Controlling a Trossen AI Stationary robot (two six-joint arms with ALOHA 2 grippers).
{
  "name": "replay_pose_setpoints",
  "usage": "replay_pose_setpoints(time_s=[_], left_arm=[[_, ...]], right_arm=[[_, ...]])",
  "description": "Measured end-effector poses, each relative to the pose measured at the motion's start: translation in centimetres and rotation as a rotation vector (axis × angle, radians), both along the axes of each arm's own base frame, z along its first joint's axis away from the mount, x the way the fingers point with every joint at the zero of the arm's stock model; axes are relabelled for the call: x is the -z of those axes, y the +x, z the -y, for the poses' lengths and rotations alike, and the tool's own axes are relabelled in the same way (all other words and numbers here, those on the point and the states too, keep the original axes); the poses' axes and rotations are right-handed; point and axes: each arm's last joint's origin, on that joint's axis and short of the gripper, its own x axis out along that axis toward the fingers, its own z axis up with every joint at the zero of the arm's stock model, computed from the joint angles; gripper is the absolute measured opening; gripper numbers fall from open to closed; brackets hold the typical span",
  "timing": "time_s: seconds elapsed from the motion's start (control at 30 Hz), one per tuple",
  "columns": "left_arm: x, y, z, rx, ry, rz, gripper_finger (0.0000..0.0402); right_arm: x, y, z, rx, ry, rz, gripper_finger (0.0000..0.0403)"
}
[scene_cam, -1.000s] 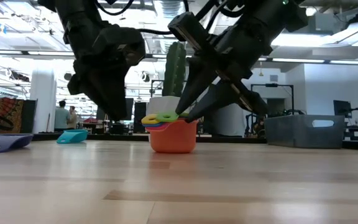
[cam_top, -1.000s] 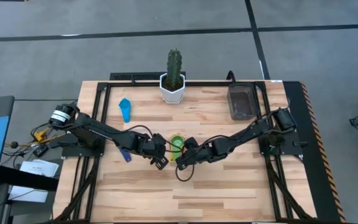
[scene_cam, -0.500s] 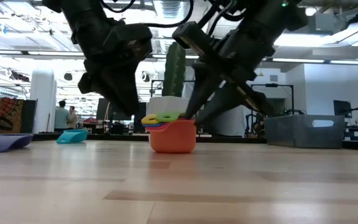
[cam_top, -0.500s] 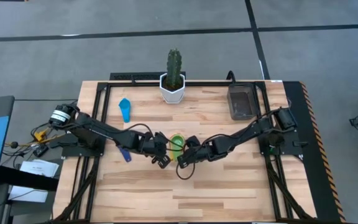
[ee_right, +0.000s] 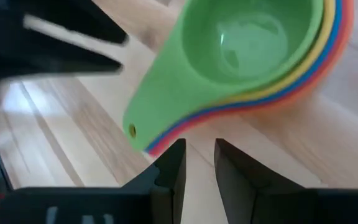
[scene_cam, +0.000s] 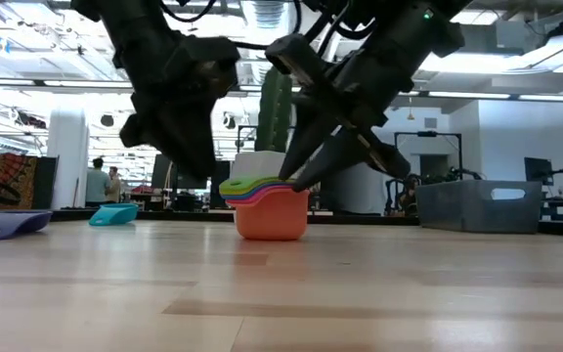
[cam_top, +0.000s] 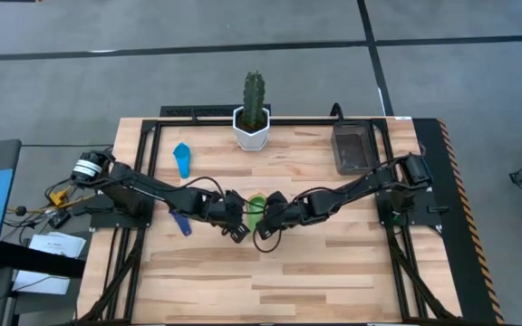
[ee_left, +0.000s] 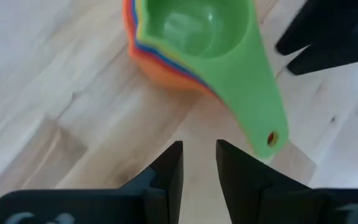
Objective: Nest measuring cups in basket
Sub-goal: Stack the light blue measuring cup on top of the green measuring cup
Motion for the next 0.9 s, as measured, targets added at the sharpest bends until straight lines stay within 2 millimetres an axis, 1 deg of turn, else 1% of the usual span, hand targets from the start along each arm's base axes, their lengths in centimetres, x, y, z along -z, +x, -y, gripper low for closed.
replay_pose_setpoints(time_s=[0.13, 0.27, 0.37, 0.47, 0.53, 0.67, 0.8, 0.9], left_arm=[[-2.0, -1.9, 0.0, -0.047, -0.041, -0.016, 0.0083], [-4.5, -4.9, -0.7, -0.109, -0.015, -0.044, 0.0083], [-6.1, -7.5, -2.3, -0.206, 0.047, -0.075, 0.0083], [-7.4, -9.3, -4.5, -0.310, 0.075, -0.084, 0.0083], [-7.9, -10.1, -6.0, -0.362, 0.084, -0.086, 0.0083], [-8.3, -10.9, -9.1, -0.484, 0.106, -0.099, 0.0083], [-8.2, -11.6, -12.2, -0.585, 0.111, -0.136, 0.0094], [-7.8, -12.2, -14.5, -0.648, 0.103, -0.188, 0.0113]], right_arm=[[0.4, -0.8, -1.4, -0.039, 0.013, -0.062, 0.0108], [0.5, -1.3, -2.9, -0.094, 0.026, -0.091, 0.0108], [0.0, -1.7, -3.7, -0.127, 0.035, -0.080, 0.0108], [-1.0, -2.0, -3.7, -0.157, 0.025, -0.058, 0.0108], [-2.2, -2.2, -3.5, -0.178, 0.013, -0.021, 0.0108], [-5.5, -3.1, -2.7, -0.229, -0.030, 0.071, 0.0108], [-8.8, -5.0, -1.8, -0.263, -0.101, 0.118, 0.0108], [-10.5, -6.4, -0.8, -0.278, -0.181, 0.121, 0.0108]])
